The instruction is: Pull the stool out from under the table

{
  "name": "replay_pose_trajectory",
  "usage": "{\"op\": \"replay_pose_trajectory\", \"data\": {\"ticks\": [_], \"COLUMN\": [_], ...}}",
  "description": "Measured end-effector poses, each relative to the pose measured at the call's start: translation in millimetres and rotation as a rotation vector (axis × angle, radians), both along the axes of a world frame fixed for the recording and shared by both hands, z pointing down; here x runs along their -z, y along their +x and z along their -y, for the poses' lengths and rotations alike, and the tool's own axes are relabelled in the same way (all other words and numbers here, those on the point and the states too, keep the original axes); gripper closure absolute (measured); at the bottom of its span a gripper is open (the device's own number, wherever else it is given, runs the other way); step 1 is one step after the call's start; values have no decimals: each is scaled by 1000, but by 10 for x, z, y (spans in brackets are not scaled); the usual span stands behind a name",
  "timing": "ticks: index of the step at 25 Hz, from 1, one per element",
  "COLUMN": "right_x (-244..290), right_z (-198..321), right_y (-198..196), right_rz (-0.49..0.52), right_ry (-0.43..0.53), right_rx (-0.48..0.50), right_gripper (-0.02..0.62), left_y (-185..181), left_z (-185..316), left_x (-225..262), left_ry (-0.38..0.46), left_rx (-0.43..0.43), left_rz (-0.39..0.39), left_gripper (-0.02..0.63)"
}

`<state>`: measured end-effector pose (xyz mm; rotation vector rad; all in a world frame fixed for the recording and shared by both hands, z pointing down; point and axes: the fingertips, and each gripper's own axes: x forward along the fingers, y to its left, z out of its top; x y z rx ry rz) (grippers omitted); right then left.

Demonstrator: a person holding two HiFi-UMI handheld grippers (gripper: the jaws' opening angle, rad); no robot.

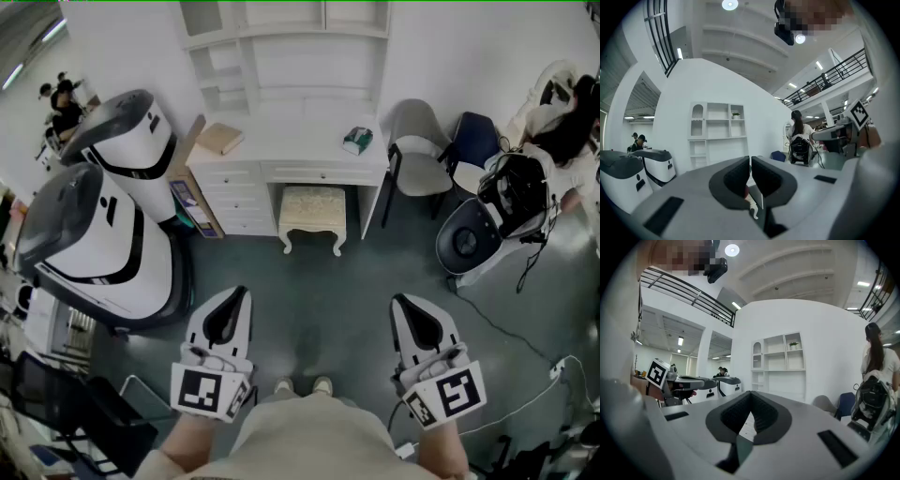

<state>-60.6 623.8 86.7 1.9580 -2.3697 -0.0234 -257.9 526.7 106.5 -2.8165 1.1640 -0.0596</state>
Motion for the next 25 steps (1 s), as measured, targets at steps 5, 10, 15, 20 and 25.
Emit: {"op": "replay_pose_trajectory", "data": {"ticks": [5, 10, 15, 20, 25], "right_x": [32, 14, -10, -37, -51], "right_z": [11, -5, -33, -54, -69], "right_y": [77, 194, 333, 573, 719], "right_rz": [72, 89, 77, 86, 126], "right_ry": [24, 23, 20, 24, 22], "right_rx": [5, 0, -5, -56, -71], "right_gripper": [572, 572, 572, 359, 333], "left_y": [46, 146, 284, 331, 364], "left_z": [-11, -30, -89, -56, -3], "left_x": [52, 113, 144, 298, 316], "left_ry": [7, 21, 3, -34, -10], "left_rx": [9, 12, -27, -8, 26], "left_rz": [4, -1, -35, -156, -115], "left_gripper": [575, 575, 575, 419, 344]}}
